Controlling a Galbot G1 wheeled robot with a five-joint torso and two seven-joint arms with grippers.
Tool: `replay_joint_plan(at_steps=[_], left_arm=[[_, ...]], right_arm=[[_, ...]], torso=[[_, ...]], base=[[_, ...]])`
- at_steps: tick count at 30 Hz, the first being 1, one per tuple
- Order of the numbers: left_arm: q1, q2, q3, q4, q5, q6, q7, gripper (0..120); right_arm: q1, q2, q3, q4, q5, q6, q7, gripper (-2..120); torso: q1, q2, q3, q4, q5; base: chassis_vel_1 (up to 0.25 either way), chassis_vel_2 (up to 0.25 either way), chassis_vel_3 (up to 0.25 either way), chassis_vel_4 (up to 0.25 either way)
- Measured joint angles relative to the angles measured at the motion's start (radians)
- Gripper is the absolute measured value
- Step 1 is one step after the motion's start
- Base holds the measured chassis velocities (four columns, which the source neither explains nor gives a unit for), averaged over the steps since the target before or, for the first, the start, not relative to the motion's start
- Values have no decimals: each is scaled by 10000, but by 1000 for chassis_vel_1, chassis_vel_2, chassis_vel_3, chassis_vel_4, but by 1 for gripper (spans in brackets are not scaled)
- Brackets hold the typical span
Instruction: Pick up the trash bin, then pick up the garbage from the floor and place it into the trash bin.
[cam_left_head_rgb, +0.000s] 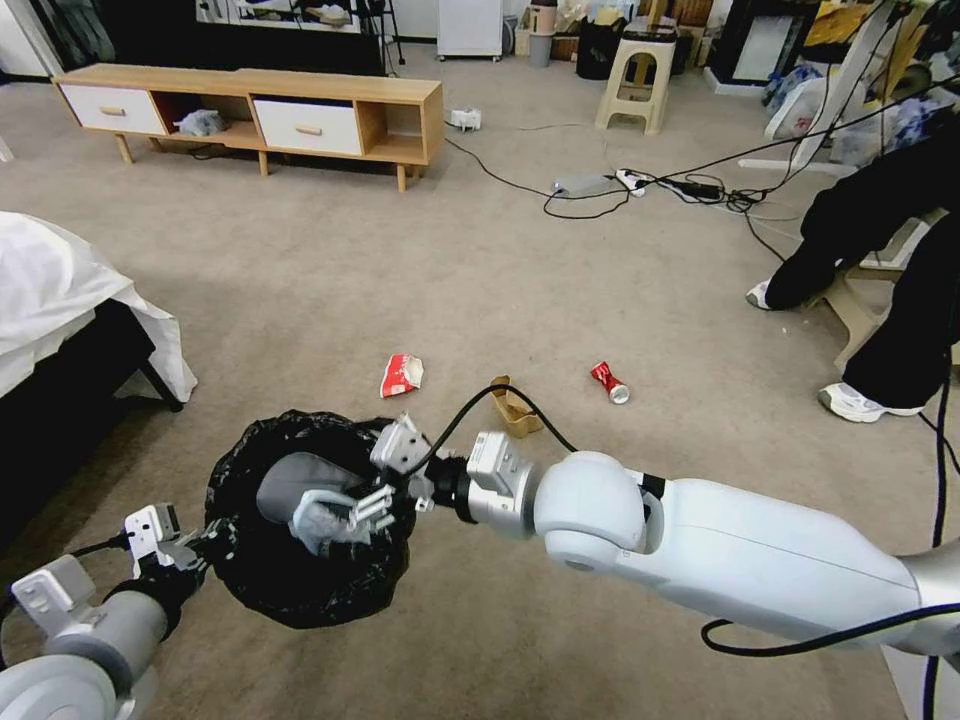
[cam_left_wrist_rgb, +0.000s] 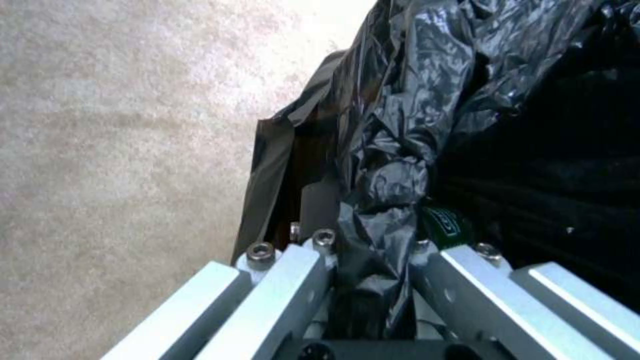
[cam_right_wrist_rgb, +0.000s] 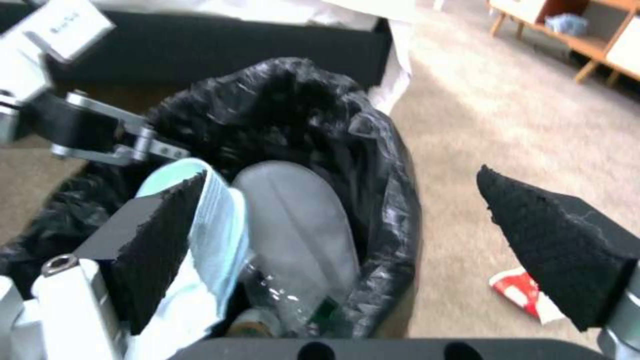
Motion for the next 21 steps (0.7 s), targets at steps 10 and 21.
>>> replay_joint_plan(at_steps=[10, 21], left_arm=[[-3, -76, -3, -28, 6, -1, 2, 1], [-18, -134, 64, -32, 93, -28, 23, 1]], right_arm=[[239, -73, -454, 201, 342, 72, 8, 100], [69, 35, -353, 183, 1354, -82, 756, 100]], torso=[[-1, 1, -3, 0, -5], [0, 1, -2, 0, -1]], base=[[0, 0, 0, 0], [0, 0, 0, 0]])
